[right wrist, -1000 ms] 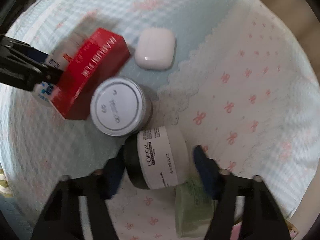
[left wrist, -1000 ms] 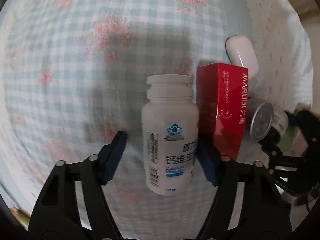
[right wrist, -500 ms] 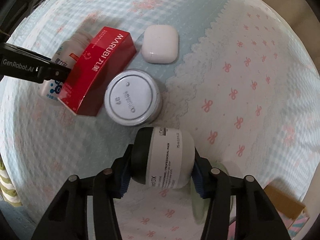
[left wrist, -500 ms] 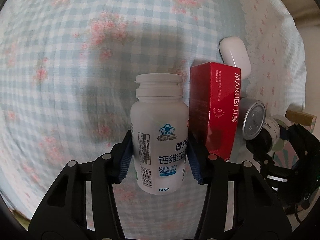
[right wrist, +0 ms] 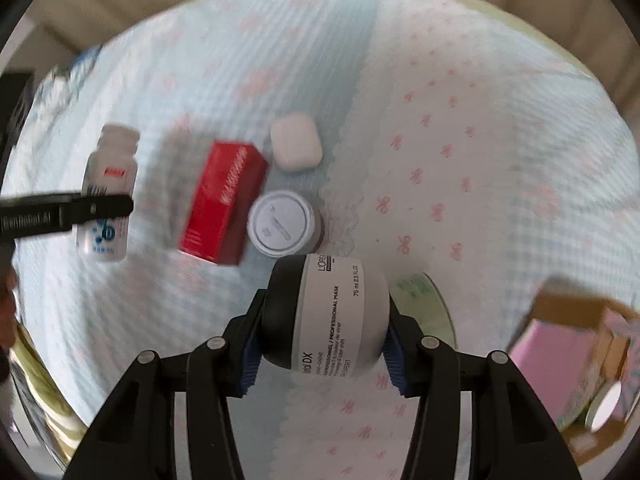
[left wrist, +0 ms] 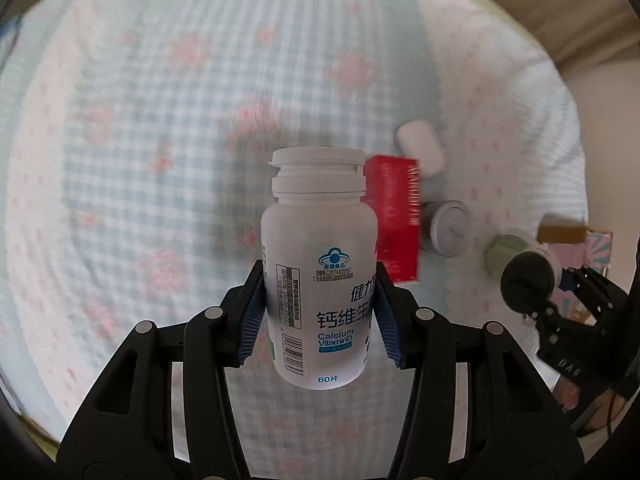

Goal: Organize rigid objects
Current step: 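Carry the pill bottle and L'Oreal jar into the cardboard box and release both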

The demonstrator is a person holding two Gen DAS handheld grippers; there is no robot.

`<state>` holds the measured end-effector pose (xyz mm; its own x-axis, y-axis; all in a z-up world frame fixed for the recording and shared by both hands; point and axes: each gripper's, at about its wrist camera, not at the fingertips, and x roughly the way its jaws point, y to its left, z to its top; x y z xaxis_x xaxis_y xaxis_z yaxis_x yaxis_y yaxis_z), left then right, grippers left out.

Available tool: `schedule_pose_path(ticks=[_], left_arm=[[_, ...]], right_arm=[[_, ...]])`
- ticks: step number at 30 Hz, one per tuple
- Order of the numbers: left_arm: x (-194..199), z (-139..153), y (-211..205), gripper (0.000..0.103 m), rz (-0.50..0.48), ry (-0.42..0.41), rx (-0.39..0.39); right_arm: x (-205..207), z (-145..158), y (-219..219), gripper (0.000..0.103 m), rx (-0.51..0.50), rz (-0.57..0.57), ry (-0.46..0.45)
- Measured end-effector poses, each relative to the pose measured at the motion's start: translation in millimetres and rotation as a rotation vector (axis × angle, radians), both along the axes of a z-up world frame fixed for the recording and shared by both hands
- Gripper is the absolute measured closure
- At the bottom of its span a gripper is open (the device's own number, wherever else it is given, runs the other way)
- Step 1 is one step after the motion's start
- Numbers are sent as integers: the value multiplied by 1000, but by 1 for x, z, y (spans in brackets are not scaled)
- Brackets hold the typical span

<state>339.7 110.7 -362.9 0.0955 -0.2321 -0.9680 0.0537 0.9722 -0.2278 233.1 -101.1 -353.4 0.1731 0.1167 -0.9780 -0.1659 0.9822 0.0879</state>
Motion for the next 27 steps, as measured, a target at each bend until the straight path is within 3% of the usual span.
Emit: schedule_pose_path(ticks=[7,13,19,27], left_arm=[[-34,85,-10,57,-31,-128,-57],[-65,130,-51,57,-86,-178,-108],[-99,164,-109,57,-133,-207,-133],[-130,176,-219,57,-146,-221,-171]], right_arm=[[-4,95,-27,56,21,-110,-92],[-41,148,-50,56,57,-179,-159],[-83,179,-99,56,55,-249,-191],[-116,186,-226,56,26,-335,-192]])
